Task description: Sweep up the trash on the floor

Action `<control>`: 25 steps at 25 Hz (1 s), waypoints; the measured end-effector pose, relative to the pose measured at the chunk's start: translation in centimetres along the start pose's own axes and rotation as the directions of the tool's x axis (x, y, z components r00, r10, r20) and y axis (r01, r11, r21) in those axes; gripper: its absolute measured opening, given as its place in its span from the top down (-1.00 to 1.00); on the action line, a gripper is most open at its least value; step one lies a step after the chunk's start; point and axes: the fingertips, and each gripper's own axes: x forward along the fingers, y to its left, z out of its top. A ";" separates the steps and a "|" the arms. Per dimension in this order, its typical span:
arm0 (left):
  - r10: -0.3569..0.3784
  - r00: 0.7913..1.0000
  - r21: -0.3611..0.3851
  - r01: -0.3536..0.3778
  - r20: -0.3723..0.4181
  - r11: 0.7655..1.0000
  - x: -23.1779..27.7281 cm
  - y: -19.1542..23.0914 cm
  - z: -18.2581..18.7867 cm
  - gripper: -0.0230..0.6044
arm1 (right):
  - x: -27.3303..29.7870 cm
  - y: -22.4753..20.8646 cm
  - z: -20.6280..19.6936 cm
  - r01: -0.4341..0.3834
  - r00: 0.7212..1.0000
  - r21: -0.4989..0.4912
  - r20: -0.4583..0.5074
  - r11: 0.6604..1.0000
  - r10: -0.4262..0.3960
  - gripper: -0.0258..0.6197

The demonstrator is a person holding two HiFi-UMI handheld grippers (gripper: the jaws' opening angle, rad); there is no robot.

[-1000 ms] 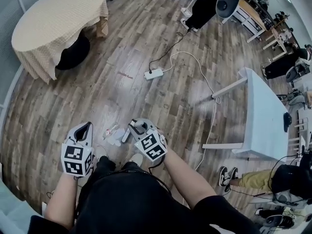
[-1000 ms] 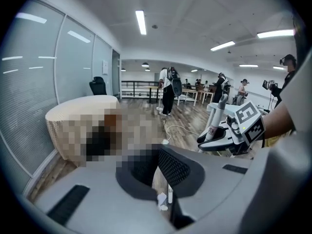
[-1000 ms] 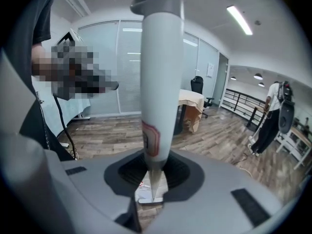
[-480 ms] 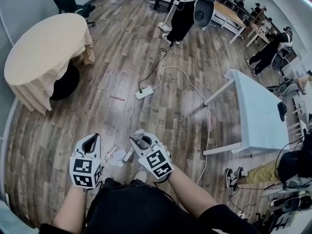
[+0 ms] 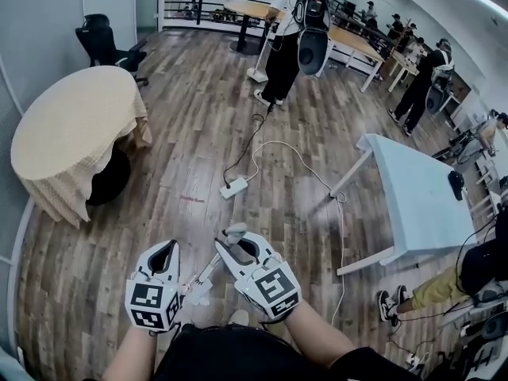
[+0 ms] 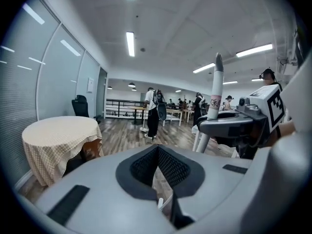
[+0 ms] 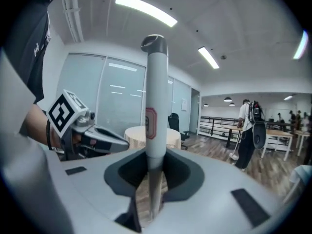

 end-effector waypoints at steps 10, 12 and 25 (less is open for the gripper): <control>0.024 0.999 0.017 -0.025 0.032 1.000 0.5 1.6 4.2 0.94 | 0.9 -2.9 6.7 0.085 0.991 0.098 0.099 0.992 -0.094 0.64; 0.019 0.999 0.033 -0.020 0.032 0.999 0.8 1.2 4.6 0.94 | 0.9 -3.7 6.7 0.127 0.986 0.130 0.093 0.983 -0.139 0.64; 0.049 0.998 0.031 -0.050 0.046 0.998 1.1 1.4 5.7 0.94 | 1.4 -4.2 5.4 0.322 0.943 0.143 0.032 0.936 -0.330 0.64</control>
